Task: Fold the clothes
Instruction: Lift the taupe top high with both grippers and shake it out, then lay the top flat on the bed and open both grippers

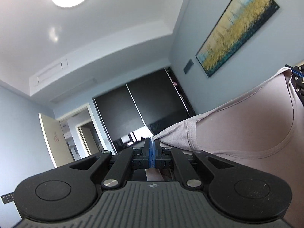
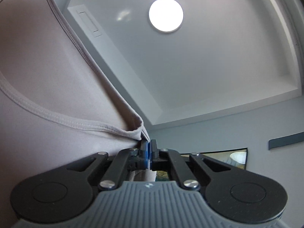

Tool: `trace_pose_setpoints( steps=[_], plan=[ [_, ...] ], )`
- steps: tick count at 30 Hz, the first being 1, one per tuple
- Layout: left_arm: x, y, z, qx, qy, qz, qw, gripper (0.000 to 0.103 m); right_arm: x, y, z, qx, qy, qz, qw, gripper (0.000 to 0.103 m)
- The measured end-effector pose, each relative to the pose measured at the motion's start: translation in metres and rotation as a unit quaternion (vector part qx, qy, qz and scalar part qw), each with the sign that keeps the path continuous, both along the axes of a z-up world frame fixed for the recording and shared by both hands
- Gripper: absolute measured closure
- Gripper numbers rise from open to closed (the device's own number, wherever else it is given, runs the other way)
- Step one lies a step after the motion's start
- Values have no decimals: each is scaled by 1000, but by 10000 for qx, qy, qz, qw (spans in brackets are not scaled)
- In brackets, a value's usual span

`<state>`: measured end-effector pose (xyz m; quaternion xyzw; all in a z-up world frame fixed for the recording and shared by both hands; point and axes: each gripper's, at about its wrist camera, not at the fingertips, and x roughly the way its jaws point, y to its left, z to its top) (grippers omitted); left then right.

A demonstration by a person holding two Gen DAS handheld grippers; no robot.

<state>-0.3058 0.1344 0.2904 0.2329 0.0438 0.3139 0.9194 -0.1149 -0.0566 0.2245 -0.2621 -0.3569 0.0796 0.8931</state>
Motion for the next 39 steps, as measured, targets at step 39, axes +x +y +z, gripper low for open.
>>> trace_pose_setpoints(
  steps=[39],
  plan=[
    [277,331,-415,-3597,3576,1243,8528,102,298,360,-390,-3542,4990,210,7906,102]
  ],
)
